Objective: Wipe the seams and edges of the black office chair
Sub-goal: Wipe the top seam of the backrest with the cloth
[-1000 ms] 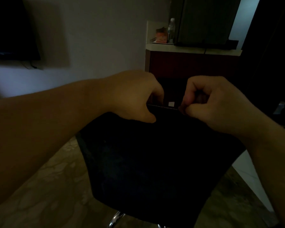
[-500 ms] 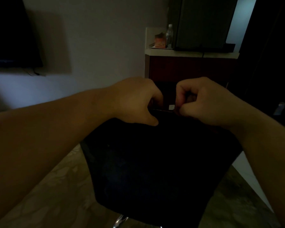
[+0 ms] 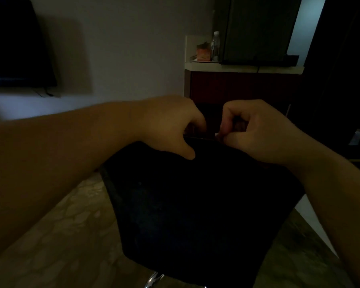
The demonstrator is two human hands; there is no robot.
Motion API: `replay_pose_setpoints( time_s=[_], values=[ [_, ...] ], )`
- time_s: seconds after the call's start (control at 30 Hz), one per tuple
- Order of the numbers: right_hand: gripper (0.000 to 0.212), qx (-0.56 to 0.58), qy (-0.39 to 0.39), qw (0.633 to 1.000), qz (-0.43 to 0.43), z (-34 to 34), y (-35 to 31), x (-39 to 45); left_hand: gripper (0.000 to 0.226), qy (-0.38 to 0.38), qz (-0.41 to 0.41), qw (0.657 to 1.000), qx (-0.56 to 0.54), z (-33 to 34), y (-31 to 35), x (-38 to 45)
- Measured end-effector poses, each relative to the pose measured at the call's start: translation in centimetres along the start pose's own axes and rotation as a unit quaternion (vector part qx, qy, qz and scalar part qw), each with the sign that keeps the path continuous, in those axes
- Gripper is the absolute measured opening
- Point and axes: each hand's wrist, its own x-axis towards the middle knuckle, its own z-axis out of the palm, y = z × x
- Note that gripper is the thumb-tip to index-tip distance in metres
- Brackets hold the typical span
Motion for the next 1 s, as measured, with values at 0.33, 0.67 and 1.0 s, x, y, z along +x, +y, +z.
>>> replay_pose_setpoints(
  time_s=[0.33, 0.67, 1.0],
  values=[
    [0.021, 0.002, 0.007, 1.000, 0.000, 0.0, 0.0, 0.5, 0.048, 0.011, -0.017, 1.000, 0.004, 0.3, -1.3, -0.2],
    [0.023, -0.027, -0.043, 0.999, -0.006, -0.2, -0.7, 0.7, 0.058, 0.007, -0.040, 0.999, -0.022, 0.5, -1.7, 0.2],
    [0.021, -0.014, -0.061, 0.998, 0.006, -0.2, -1.3, 0.9, 0.048, -0.001, -0.035, 0.999, -0.019, 0.5, -1.2, 0.1]
  ],
)
